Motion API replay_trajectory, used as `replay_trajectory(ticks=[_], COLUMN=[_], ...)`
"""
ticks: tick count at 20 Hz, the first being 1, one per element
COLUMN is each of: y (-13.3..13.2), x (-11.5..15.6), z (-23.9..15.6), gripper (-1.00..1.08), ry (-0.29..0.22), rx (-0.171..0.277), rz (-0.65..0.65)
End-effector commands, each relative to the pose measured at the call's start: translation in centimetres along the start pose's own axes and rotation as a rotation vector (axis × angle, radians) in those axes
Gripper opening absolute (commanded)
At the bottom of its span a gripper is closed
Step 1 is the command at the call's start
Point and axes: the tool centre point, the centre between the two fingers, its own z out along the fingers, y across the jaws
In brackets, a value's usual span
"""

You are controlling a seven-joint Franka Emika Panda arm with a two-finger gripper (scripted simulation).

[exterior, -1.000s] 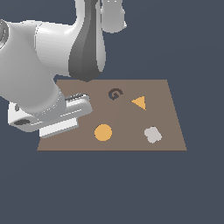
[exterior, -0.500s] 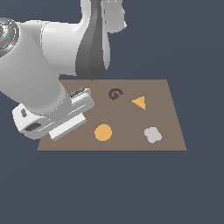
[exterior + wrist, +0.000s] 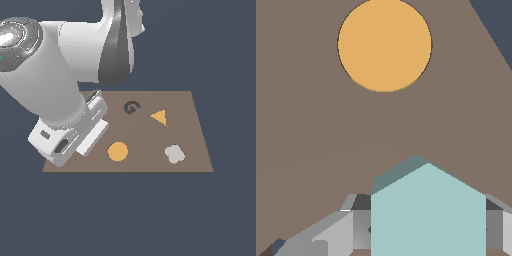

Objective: Insert a designated object into the corresponding slot on a board.

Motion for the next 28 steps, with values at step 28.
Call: replay_trajectory(ticks=[28], y=[-6.4], x=[-0.2], z=[-0.4], gripper=[-1.00], ry=[0.000], rx=[-0.003], rz=[-1.272])
